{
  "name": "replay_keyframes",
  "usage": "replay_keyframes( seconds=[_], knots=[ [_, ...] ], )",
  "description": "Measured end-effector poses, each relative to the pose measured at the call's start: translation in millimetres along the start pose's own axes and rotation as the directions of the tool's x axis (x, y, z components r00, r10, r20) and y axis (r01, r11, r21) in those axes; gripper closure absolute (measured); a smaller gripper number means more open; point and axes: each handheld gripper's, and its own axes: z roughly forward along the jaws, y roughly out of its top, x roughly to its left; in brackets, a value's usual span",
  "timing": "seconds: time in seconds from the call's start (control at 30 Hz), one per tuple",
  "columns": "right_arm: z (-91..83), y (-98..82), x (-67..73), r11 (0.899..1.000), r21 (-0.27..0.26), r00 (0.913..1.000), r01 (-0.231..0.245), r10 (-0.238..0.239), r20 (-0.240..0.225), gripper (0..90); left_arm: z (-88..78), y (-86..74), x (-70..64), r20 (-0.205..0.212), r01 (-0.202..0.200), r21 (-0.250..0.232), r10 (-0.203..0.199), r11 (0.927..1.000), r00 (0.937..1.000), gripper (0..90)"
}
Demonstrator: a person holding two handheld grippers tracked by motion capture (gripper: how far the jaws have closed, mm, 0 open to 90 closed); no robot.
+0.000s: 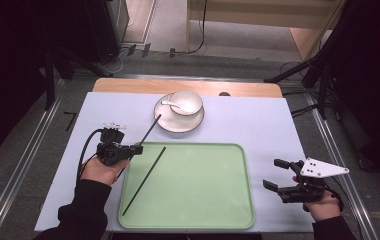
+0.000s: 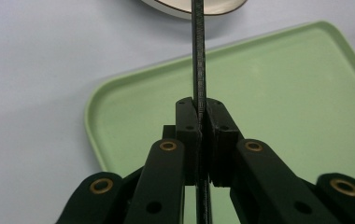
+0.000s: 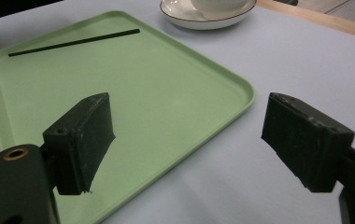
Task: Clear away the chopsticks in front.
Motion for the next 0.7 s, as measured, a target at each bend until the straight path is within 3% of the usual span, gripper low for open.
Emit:
replay_keyframes(
  seconds=[0.17, 0.3, 0.6, 0.7],
  knots=[
    [0.6, 0.8, 0.5, 1.000, -0.001, 1.0000, 0.001, -0.001, 0.000, 17.2, -0.4, -13.8, -7.2, 0.015, 0.017, 0.013, -0.017, 0.9998, 0.9997, 85.9],
    [1.0, 1.7, 0.9, 1.000, 0.000, 1.0000, 0.008, -0.008, -0.003, 17.2, 0.8, -22.8, -13.2, 0.004, 0.017, 0.019, -0.017, 0.9997, 0.9999, 86.0],
    [1.6, 2.2, 1.3, 1.000, 0.003, 0.9999, 0.012, -0.012, 0.000, 17.2, 15.8, -45.5, -24.8, 0.019, 0.045, 0.056, -0.046, 0.9974, 0.9988, 85.9],
    [1.6, 2.2, 1.1, 1.000, 0.001, 0.9999, 0.012, -0.012, 0.004, 17.2, 22.6, -50.8, -30.0, 0.022, 0.027, 0.085, -0.029, 0.9961, 0.9993, 85.9]
  ],
)
